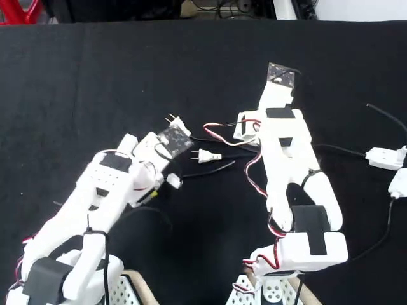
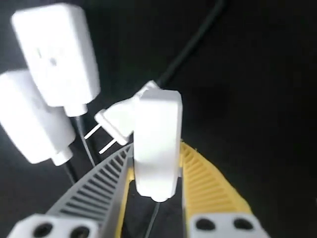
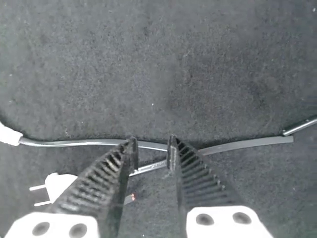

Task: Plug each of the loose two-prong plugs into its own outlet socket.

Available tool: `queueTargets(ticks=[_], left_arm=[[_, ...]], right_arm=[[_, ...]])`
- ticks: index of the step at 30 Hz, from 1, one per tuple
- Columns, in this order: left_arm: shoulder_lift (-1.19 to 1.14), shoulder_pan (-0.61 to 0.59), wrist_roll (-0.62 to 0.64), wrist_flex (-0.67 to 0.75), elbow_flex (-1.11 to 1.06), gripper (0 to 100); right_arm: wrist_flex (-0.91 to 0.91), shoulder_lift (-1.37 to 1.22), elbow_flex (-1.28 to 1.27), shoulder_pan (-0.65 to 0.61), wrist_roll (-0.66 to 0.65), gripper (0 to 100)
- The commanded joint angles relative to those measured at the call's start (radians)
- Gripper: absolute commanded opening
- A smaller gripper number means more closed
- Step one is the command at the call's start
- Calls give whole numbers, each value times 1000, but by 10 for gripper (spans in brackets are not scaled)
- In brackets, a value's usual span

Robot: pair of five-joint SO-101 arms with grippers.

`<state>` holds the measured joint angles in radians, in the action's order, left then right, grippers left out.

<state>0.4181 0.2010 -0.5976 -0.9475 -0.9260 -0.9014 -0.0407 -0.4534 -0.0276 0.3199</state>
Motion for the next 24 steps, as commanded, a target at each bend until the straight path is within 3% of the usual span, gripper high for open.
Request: queueTargets(ticks=[1, 6, 13, 24], left_arm=[[-5, -62, 3, 68, -2, 149], [6, -64, 117, 63, -4, 222], [8, -62, 132, 6, 1, 238], [61, 42, 143, -147, -2, 235]], right_arm=[[14, 35, 5, 9, -8, 106], [14, 35, 5, 9, -8, 106], [14, 35, 5, 9, -8, 106], [14, 35, 5, 9, -8, 106]])
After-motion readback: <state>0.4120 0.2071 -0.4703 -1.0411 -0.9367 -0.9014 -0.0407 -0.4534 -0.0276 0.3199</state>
